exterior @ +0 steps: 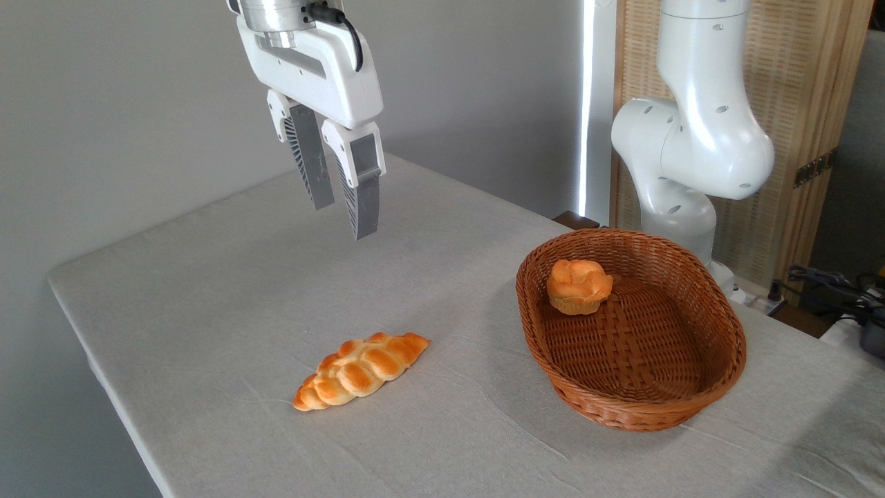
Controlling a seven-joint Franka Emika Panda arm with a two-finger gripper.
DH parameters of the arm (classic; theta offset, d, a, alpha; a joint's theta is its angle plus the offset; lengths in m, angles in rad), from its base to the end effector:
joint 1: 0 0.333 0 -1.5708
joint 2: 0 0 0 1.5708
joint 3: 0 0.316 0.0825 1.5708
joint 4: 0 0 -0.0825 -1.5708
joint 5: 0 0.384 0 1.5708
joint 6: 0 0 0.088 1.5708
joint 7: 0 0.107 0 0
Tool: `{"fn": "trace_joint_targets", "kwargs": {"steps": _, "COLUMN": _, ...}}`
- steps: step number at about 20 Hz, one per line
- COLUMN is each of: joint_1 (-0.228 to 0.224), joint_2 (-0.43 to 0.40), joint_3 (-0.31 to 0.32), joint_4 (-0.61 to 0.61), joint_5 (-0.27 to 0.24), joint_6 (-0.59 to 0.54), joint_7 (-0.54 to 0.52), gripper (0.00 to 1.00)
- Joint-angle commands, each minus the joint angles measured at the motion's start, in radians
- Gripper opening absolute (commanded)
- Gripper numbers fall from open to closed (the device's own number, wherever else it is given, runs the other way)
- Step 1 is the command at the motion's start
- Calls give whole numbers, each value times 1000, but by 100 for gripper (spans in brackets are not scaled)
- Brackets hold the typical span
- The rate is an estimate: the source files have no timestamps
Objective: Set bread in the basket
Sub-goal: 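Lower the open gripper down onto the braided bread roll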
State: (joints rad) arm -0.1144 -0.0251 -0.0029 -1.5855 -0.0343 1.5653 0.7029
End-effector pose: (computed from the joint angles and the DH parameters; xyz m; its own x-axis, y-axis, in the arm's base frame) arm 0.5420 -0.0676 0.6310 0.6819 -0.7310 0.0259 -0.7315 -0.6815 0.0229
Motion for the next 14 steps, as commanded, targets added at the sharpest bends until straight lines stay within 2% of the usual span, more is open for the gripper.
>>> {"fn": "trace_joint_targets", "kwargs": {"steps": 1, "joint_1": -7, "joint_2": -18, "joint_3": 20, "joint_4": -51, "joint_5": 7, "joint_6": 21, "joint_7": 20, "gripper": 100}}
{"fn": "trace_joint_targets", "kwargs": {"steps": 8, "joint_1": -7, "joint_2": -15, "joint_3": 20, "joint_4": -54, "joint_5": 7, "joint_6": 25, "joint_7": 20, "gripper": 100}}
{"fn": "trace_joint_targets", "kwargs": {"steps": 10, "joint_1": -7, "joint_2": -27, "joint_3": 23, "joint_4": -99, "joint_5": 5, "joint_6": 93, "joint_7": 20, "gripper": 100}}
{"fn": "trace_joint_targets", "kwargs": {"steps": 14, "joint_1": -5, "joint_2": -64, "joint_3": 23, "joint_4": -269, "joint_5": 8, "joint_6": 310, "joint_7": 20, "gripper": 100}}
